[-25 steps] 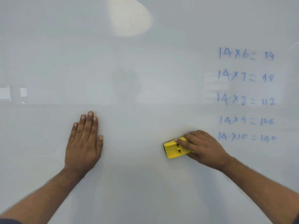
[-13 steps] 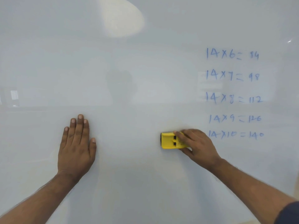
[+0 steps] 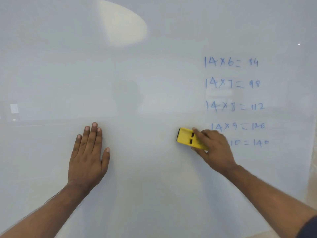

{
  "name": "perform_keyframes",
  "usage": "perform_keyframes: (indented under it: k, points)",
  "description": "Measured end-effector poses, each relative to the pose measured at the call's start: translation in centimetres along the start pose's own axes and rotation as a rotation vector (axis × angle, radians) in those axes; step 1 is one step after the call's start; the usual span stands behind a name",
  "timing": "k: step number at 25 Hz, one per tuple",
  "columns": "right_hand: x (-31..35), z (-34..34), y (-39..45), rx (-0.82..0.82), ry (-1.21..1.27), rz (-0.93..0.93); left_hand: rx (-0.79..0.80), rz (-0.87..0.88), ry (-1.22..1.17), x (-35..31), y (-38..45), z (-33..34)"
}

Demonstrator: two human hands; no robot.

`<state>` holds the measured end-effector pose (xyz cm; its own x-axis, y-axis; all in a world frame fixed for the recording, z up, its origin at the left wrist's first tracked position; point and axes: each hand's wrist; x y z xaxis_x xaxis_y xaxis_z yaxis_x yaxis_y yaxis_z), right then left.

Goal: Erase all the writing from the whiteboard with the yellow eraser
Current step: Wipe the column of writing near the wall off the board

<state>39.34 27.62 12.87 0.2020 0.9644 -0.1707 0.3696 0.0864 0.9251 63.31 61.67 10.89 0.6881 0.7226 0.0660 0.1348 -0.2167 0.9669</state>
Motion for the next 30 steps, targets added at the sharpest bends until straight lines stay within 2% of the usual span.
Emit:
perform_keyframes:
  k: [4, 8, 12, 13, 17, 21, 26, 30]
  points:
    - [-1.1, 0.9, -4.1, 0.087, -0.082, -0.163, -0.008, 0.056, 0.014, -1.5, 0.6, -0.3]
    - [-4.3, 0.0, -3.7, 0.002, -0.112, -0.009, -0.002, 0.038, 0.049, -3.4, 1.0, -0.6]
    - [-1.9, 0.4, -2.3, 0.055, -0.045, -0.255, -0.007, 0.05, 0.022, -7.8, 2.1, -0.1]
    - [-1.8, 0.3, -2.1, 0.047, -0.026, -0.252, -0.013, 0.063, 0.018, -8.8, 2.4, 0.1]
    - [-4.2, -1.1, -0.3, -0.068, 0.046, -0.073, -0.056, 0.085, 0.028, -11.9, 5.0, 0.3]
    - [-5.8, -2.8, 3.0, -0.156, 0.083, -0.005, -0.089, 0.137, 0.023, -14.3, 9.9, 0.4]
    - [-6.9, -4.8, 7.9, -0.283, 0.042, 0.134, -0.173, 0.186, -0.015, -17.6, 17.6, 0.8]
    - [-7.4, -5.8, 11.9, -0.314, -0.043, 0.148, -0.238, 0.22, -0.061, -20.1, 22.4, 1.9]
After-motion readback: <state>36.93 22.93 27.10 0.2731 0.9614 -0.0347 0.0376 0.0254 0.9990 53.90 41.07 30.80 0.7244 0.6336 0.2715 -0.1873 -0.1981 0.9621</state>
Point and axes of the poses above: each hand's wrist, its own y-axis towards the middle knuckle, its own z-axis out of the palm, x = y × z, and after that the axes turned 5 degrees about -x, right-handed
